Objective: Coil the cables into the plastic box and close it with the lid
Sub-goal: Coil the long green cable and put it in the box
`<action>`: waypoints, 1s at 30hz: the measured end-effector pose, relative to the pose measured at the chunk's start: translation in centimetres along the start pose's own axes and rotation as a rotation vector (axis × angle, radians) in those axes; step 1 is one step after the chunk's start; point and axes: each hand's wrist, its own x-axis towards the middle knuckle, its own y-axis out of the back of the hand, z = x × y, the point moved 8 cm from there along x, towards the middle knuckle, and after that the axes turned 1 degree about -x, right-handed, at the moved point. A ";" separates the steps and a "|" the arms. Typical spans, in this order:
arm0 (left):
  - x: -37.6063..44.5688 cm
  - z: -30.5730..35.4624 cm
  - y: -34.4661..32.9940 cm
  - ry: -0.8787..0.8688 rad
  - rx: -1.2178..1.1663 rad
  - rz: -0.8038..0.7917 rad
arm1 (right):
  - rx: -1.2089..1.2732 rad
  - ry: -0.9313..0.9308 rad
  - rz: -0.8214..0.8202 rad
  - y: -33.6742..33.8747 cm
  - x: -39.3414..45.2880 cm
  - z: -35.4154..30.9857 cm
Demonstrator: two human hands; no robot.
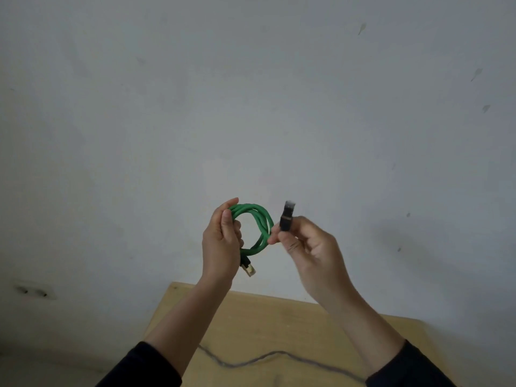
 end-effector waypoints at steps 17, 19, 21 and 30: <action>-0.7 0.7 -1.1 -0.066 0.161 -0.063 | -0.620 0.011 0.047 1.4 1.3 -0.2; -0.9 0.9 -1.3 -0.071 0.158 -0.065 | -0.708 0.015 0.036 1.2 1.4 0.0; -1.0 1.1 -1.4 -0.079 0.153 -0.062 | -0.758 0.007 0.029 1.1 1.6 0.2; -0.9 1.5 -1.5 -0.045 0.103 -0.115 | -0.758 0.056 0.081 0.9 1.9 -0.9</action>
